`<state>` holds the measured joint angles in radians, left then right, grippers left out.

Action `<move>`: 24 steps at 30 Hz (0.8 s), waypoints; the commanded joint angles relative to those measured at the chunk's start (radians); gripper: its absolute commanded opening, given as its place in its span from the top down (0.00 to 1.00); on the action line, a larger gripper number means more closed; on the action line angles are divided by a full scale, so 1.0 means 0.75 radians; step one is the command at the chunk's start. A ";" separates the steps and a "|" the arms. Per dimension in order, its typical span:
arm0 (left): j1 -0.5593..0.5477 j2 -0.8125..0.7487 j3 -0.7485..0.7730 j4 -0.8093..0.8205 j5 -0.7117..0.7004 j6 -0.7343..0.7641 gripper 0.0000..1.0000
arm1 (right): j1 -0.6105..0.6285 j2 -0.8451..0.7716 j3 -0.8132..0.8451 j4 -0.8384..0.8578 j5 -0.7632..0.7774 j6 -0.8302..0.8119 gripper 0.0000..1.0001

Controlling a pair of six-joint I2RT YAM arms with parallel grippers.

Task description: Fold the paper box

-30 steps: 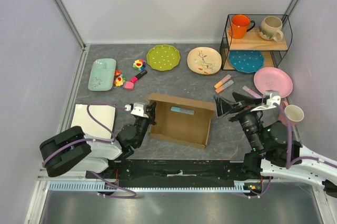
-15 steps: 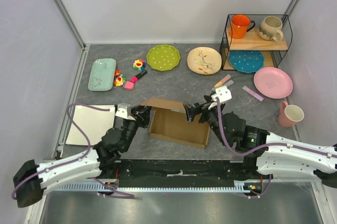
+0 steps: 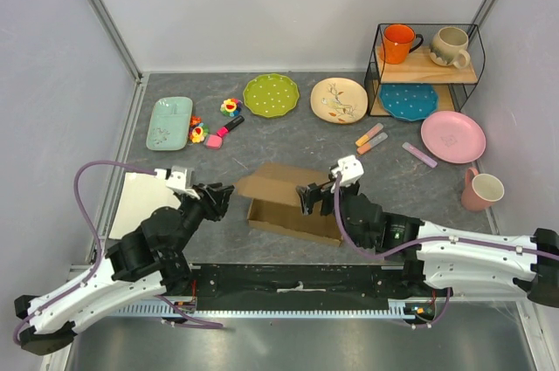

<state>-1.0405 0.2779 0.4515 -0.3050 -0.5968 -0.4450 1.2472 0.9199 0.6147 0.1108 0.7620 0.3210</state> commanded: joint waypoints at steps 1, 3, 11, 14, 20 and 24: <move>-0.006 0.022 0.130 -0.213 -0.183 -0.116 0.53 | 0.002 0.009 -0.142 -0.005 -0.061 0.142 0.02; -0.006 0.044 0.134 -0.189 -0.227 -0.147 0.53 | 0.004 -0.010 -0.194 -0.013 -0.104 0.202 0.02; -0.004 0.421 0.097 0.153 -0.076 -0.167 0.34 | 0.004 -0.148 -0.270 -0.231 -0.045 0.382 0.02; 0.003 0.580 0.100 0.239 -0.016 -0.186 0.30 | 0.004 -0.208 -0.239 -0.362 0.008 0.461 0.02; 0.015 0.746 0.012 0.362 0.092 -0.272 0.29 | 0.006 -0.237 -0.267 -0.520 0.035 0.672 0.02; 0.021 0.807 -0.041 0.284 0.108 -0.378 0.30 | 0.004 -0.233 -0.349 -0.557 -0.022 0.817 0.02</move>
<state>-1.0317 0.8513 0.4549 -0.1127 -0.5419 -0.6075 1.2472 0.7456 0.3962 -0.2325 0.7605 0.7765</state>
